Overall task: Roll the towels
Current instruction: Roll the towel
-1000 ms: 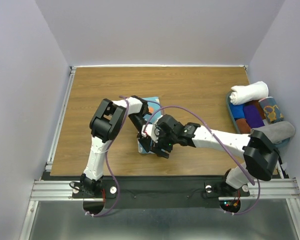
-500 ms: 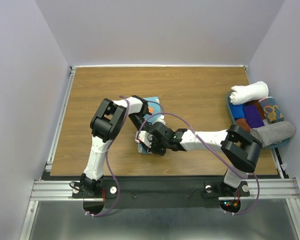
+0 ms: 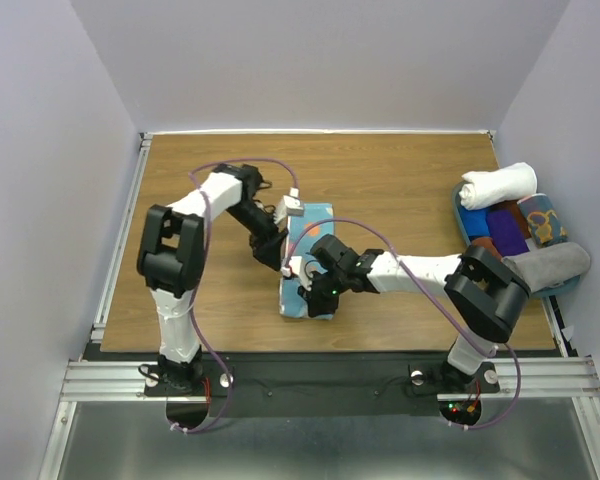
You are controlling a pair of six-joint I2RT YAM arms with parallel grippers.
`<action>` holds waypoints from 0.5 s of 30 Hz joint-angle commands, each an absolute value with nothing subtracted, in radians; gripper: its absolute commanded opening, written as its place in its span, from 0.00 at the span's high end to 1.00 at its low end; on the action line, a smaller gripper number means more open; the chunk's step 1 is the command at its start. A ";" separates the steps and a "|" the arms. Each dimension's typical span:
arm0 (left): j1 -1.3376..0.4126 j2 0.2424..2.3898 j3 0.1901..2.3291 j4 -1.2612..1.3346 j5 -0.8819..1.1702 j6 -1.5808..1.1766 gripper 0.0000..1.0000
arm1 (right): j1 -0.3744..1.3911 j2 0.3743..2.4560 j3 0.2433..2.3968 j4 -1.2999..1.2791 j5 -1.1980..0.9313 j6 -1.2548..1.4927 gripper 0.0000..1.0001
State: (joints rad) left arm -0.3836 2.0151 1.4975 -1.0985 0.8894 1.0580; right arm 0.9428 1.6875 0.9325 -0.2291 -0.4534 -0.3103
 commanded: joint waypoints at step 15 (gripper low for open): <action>-0.257 1.070 0.812 -0.465 0.560 1.101 0.09 | 0.690 2.006 1.126 -0.393 -1.140 -0.114 0.99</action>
